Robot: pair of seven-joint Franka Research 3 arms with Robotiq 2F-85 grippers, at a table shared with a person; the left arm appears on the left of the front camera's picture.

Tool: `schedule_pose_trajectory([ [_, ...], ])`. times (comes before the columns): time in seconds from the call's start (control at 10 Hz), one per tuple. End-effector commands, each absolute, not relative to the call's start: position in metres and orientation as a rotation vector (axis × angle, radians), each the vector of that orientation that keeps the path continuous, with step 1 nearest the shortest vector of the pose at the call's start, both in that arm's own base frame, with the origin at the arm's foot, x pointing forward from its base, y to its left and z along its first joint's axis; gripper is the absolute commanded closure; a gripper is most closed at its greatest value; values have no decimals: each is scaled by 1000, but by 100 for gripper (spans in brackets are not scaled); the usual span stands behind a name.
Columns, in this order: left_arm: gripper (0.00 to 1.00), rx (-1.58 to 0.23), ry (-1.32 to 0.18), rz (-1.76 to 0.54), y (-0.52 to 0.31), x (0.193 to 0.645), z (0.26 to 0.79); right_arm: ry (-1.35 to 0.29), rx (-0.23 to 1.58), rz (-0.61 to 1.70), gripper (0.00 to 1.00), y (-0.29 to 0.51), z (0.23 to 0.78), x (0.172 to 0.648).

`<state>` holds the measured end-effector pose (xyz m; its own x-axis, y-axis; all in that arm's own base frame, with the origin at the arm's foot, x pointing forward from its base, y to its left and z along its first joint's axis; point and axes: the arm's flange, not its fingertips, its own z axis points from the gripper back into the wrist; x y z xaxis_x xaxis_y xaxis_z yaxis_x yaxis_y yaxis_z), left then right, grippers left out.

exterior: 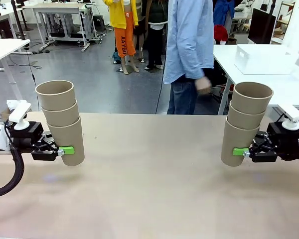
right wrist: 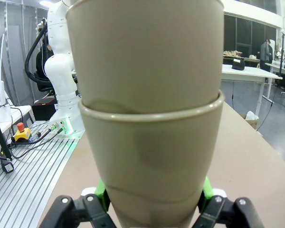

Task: Stack the cups and store them in the basket.
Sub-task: Place the stack of Reusable plastic cups into the Pantry Basket.

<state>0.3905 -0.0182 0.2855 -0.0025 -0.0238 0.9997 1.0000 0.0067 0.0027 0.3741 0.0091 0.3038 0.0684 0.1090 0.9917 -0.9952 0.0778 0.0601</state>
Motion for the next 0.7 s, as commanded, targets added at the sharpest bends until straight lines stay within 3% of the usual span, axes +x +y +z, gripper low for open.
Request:
schedule_pose_trajectory([
  [0.0, 16, -1189, -1211, -1222, -19, 389, 289, -1125, 1098, 1168, 15, 10, 308, 375],
  [0.6, 16, -1189, -1211, -1222, -19, 389, 289, -1125, 1098, 1168, 15, 10, 308, 375],
])
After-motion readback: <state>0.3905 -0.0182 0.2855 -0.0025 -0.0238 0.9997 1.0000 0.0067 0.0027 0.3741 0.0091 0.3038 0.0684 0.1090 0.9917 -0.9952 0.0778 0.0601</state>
